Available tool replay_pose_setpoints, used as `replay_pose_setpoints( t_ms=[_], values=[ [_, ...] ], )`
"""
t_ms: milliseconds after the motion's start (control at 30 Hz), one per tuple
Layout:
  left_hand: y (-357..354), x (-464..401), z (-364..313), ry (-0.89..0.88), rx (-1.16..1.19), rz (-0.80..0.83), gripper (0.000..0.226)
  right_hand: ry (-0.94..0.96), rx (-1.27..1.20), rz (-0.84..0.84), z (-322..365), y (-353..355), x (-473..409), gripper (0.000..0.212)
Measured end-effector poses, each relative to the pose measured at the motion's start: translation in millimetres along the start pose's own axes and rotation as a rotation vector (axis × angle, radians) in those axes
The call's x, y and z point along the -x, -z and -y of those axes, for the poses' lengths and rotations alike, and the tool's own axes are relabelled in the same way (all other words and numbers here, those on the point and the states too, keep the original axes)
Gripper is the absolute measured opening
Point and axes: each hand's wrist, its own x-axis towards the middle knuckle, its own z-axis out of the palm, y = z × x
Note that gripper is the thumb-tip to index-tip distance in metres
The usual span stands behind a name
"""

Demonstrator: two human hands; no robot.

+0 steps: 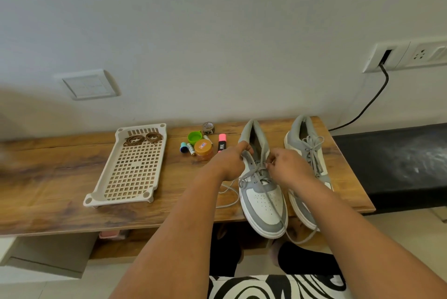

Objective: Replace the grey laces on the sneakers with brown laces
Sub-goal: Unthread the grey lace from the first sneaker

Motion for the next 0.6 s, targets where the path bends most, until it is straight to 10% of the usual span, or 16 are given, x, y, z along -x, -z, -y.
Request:
replay_pose_setpoints(
  t_ms=[200, 333, 600],
  values=[
    [1, -3, 2, -0.007, -0.028, 0.006, 0.053, -0.24, 0.613, 0.26, -8, 32, 6, 0.034],
    [0, -4, 2, -0.007, -0.031, 0.001, 0.052, 0.001, 0.248, 0.011, -5, 16, 4, 0.03],
    [-6, -4, 2, -0.034, -0.015, 0.051, 0.044, 0.009, 0.453, 0.453, -9, 11, -1, 0.012]
  ],
)
